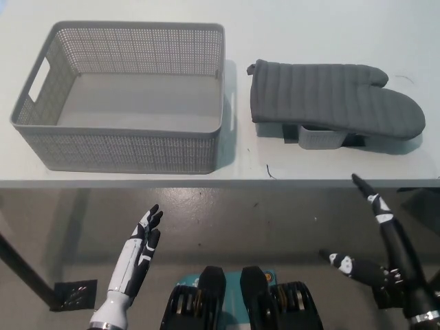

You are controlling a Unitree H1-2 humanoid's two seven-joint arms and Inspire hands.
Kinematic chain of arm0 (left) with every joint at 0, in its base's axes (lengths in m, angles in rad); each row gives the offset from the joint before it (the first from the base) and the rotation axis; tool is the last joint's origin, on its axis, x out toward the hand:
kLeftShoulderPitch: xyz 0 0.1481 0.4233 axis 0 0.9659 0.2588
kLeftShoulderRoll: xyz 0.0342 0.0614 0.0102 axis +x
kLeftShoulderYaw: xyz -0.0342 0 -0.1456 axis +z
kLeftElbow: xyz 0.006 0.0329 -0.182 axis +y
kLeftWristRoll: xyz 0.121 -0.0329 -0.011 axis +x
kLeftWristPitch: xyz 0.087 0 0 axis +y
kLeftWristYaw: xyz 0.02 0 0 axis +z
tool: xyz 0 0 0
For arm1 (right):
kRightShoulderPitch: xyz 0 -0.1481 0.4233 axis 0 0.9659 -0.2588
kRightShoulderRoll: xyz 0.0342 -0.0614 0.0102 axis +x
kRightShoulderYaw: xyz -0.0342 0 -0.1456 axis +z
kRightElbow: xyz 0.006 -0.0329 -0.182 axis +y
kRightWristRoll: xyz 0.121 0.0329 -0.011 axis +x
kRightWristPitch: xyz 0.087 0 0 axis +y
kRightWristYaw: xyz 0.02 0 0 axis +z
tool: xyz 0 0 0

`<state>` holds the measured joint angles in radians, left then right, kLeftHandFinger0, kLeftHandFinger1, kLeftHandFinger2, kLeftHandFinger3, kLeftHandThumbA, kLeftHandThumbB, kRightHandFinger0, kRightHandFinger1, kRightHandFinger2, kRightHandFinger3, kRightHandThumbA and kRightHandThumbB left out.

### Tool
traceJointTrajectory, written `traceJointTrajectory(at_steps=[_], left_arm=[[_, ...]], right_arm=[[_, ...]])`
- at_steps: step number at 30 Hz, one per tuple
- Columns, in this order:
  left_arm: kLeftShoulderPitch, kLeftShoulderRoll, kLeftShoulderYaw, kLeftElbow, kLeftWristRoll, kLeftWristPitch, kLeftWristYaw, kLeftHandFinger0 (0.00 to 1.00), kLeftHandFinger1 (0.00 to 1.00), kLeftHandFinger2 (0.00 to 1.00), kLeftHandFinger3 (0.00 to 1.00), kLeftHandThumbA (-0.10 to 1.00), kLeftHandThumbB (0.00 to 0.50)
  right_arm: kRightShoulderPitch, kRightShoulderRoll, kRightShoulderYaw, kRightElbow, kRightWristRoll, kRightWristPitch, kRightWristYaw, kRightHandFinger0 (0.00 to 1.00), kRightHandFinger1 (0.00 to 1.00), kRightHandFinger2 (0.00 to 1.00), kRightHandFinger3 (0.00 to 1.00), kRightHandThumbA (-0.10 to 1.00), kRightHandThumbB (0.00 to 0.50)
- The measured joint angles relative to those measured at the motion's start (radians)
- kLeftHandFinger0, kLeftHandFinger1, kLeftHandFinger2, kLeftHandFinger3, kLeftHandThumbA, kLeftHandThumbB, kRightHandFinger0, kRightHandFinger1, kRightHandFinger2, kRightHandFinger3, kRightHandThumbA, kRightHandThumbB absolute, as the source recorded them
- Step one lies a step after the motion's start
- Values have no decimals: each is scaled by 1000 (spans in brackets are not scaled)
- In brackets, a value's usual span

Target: Usethe right hand to pick up a oven gloves on top of a leveled container and place it into another larger container on the left side

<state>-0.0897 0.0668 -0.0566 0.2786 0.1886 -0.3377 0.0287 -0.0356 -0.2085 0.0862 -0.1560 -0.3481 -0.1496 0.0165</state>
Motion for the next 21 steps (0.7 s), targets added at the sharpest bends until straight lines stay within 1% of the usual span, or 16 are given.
traceJointTrajectory(at_steps=[3, 6, 7, 8, 9, 10, 11, 15, 17, 18, 20, 21], left_arm=[[0, 0, 0, 0, 0, 0, 0, 1000, 1000, 1000, 1000, 1000, 97], [0, 0, 0, 0, 1, 0, 0, 1000, 1000, 1000, 1000, 1000, 95], [0, 0, 0, 0, 2, 0, 0, 1000, 1000, 1000, 1000, 1000, 85], [0, 0, 0, 0, 3, 0, 0, 1000, 1000, 1000, 1000, 1000, 79], [0, 0, 0, 0, 3, 0, 0, 1000, 1000, 1000, 1000, 1000, 78], [0, 0, 0, 0, 5, -1, 0, 1000, 1000, 1000, 1000, 1000, 78], [0, 0, 0, 0, 6, -1, 0, 1000, 1000, 1000, 1000, 1000, 79], [0, 0, 0, 0, 13, -2, 0, 1000, 1000, 1000, 1000, 1000, 72], [0, 0, 0, 0, 15, -4, 0, 1000, 1000, 1000, 1000, 1000, 75], [0, 0, 0, 0, 16, -6, 0, 1000, 1000, 1000, 1000, 1000, 77], [0, 0, 0, 0, 18, -10, 0, 1000, 1000, 1000, 1000, 1000, 74], [0, -1, 0, 0, 19, -14, 0, 1000, 1000, 1000, 1000, 1000, 81]], right_arm=[[-30, -30, -8, -17, -64, 32, 1, 1000, 1000, 1000, 1000, 1000, 98], [-72, -57, -12, -26, -124, 64, 1, 1000, 1000, 1000, 1000, 1000, 121], [-90, -64, -12, -26, -148, 77, 1, 1000, 1000, 1000, 1000, 1000, 135], [-103, -70, -12, -26, -164, 86, 1, 1000, 1000, 1000, 1000, 1000, 126], [-114, -73, -12, -26, -177, 93, 2, 1000, 1000, 1000, 1000, 1000, 149], [-140, -82, -11, -25, -209, 112, 2, 1000, 1000, 1000, 1000, 1000, 154], [-151, -85, -11, -25, -223, 120, 2, 1000, 1000, 1000, 1000, 1000, 168], [-218, -97, -7, -18, -310, 169, 2, 1000, 1000, 1000, 1000, 1000, 171], [-250, -104, -4, -10, -350, 192, 2, 1000, 1000, 1000, 1000, 1000, 152], [-266, -106, -2, -5, -371, 205, 2, 1000, 1000, 1000, 1000, 1000, 151], [-291, -111, 3, 9, -407, 226, 2, 1000, 1000, 1000, 1000, 1000, 178], [-309, -115, 6, 20, -427, 239, 3, 1000, 1000, 1000, 1000, 1000, 183]])
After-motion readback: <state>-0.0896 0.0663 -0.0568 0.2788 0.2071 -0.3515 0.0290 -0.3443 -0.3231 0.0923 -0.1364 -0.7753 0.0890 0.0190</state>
